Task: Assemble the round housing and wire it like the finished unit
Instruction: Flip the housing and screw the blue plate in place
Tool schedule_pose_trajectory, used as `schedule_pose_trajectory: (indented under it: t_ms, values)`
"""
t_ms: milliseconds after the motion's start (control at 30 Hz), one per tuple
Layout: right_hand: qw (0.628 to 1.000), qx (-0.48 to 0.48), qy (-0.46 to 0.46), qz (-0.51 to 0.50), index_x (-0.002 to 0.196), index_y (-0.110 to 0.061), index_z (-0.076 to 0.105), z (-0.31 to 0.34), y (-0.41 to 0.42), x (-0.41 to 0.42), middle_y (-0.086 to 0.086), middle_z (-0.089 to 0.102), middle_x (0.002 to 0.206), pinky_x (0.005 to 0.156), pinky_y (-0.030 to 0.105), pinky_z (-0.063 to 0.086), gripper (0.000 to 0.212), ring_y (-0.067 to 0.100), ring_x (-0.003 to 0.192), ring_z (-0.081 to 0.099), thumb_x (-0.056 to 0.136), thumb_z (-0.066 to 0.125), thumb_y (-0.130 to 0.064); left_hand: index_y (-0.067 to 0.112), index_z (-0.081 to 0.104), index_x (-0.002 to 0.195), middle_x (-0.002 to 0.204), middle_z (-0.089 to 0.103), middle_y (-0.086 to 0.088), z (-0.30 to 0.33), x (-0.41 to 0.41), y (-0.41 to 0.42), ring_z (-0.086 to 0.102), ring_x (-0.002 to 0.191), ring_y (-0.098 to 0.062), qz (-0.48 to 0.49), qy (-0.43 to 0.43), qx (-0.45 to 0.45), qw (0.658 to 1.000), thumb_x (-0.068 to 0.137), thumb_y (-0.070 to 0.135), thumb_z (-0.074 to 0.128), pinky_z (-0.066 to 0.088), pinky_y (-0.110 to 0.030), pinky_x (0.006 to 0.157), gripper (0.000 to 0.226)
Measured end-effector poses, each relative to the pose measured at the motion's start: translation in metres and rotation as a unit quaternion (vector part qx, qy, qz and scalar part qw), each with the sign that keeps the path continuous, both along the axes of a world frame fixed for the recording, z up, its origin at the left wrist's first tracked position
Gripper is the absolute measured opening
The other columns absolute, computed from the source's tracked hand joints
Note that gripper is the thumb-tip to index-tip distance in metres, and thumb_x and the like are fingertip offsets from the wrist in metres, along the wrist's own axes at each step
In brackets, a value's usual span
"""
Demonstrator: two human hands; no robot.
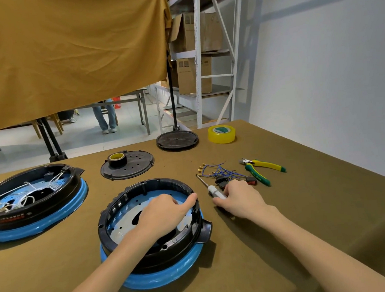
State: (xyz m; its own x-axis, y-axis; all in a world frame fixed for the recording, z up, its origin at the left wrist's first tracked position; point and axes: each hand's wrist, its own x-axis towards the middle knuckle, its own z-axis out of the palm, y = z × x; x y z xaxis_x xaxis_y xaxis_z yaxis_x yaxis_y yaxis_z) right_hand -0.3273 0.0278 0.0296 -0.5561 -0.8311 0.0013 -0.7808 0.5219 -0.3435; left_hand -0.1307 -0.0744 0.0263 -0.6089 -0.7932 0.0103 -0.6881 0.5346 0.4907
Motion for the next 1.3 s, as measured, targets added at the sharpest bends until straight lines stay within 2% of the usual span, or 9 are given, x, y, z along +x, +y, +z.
schedule_pose_trajectory:
  t_ms: [100,267,567,767,867,967,1100,1200,1300]
  values:
    - [0.996,-0.074,-0.034,-0.032,0.082,-0.010,0.070,0.005,-0.007,-0.005,0.002,0.066,0.073,0.061,0.032,0.046,0.051,0.024,0.072,0.065,0.099,0.052,-0.055,0.020,0.025,0.051,0.039,0.017,0.005,0.000,0.000,0.000,0.023,0.041,-0.016,0.001,-0.003,-0.008,1.000,0.089,0.081,0.038,0.033,-0.031,0.055,0.074]
    - [0.999,-0.044,-0.002,-0.021,0.111,-0.027,0.074,0.004,0.013,-0.041,-0.003,0.070,0.095,0.070,0.029,0.046,0.020,0.017,0.085,0.062,0.098,0.060,-0.030,0.020,0.026,0.051,0.040,0.017,0.004,-0.002,0.000,0.001,0.024,0.041,-0.018,-0.002,-0.008,-0.023,1.000,0.091,0.079,0.036,0.033,-0.030,0.053,0.072]
    - [0.998,-0.048,0.034,0.027,0.122,-0.032,0.071,-0.013,0.011,-0.029,-0.004,0.069,0.118,0.083,0.033,0.053,0.028,0.019,0.110,0.065,0.097,0.065,-0.043,0.020,0.027,0.051,0.040,0.018,0.004,0.001,0.000,0.002,0.024,0.040,-0.016,-0.007,-0.013,-0.038,0.999,0.094,0.076,0.036,0.032,-0.029,0.051,0.072]
    - [0.998,-0.052,0.035,0.004,0.121,-0.028,0.075,-0.011,0.003,-0.033,-0.002,0.074,0.110,0.078,0.034,0.058,0.029,0.019,0.092,0.068,0.104,0.052,-0.026,0.016,0.031,0.053,0.036,0.016,0.003,0.000,0.002,-0.002,0.023,0.041,-0.017,-0.039,-0.030,-0.065,0.997,0.097,0.069,0.038,0.029,-0.029,0.051,0.070]
    - [0.999,-0.025,0.031,0.035,0.122,-0.029,0.075,-0.008,0.005,-0.041,-0.002,0.074,0.115,0.079,0.030,0.054,0.031,0.017,0.098,0.068,0.099,0.057,-0.017,0.039,0.047,0.122,0.053,0.031,0.004,-0.001,0.000,-0.011,0.028,0.048,-0.019,-0.039,-0.016,-0.030,0.999,0.104,0.031,0.039,0.024,-0.035,0.050,0.021]
    - [0.997,-0.016,0.047,0.052,0.114,-0.027,0.077,-0.004,0.005,-0.045,-0.003,0.074,0.112,0.079,0.031,0.055,0.024,0.017,0.099,0.067,0.098,0.062,-0.017,0.043,0.010,0.151,0.064,0.034,-0.003,0.002,-0.004,-0.015,0.029,0.051,-0.019,-0.039,-0.037,-0.014,0.998,0.100,0.012,0.038,0.019,-0.034,0.047,0.066]
    - [0.996,-0.018,0.068,0.058,0.107,-0.023,0.071,-0.005,0.004,-0.040,-0.002,0.070,0.103,0.074,0.033,0.054,0.012,0.016,0.095,0.062,0.100,0.063,-0.026,0.043,0.049,0.111,0.047,0.026,0.003,-0.011,-0.003,-0.016,0.022,0.044,-0.016,-0.087,-0.019,-0.038,0.995,0.106,0.034,0.041,0.023,-0.034,0.050,0.013]
    - [0.990,-0.129,0.018,0.052,0.097,-0.022,0.071,-0.002,0.005,-0.027,-0.008,0.068,0.090,0.070,0.029,0.053,0.010,0.009,0.082,0.061,0.097,0.068,-0.032,0.013,0.036,0.060,0.036,0.016,0.000,-0.011,-0.002,-0.009,0.015,0.039,-0.017,-0.098,-0.007,-0.049,0.994,0.100,0.062,0.041,0.024,-0.034,0.050,0.063]
    - [0.948,-0.257,-0.175,0.069,0.086,-0.015,0.076,0.010,0.008,-0.002,-0.001,0.073,0.071,0.061,0.027,0.058,0.006,0.012,0.065,0.069,0.090,0.076,-0.018,0.020,0.020,0.053,0.041,0.012,0.002,-0.007,-0.001,0.001,0.016,0.041,-0.018,-0.091,0.001,-0.046,0.995,0.094,0.073,0.039,0.022,-0.030,0.048,0.070]
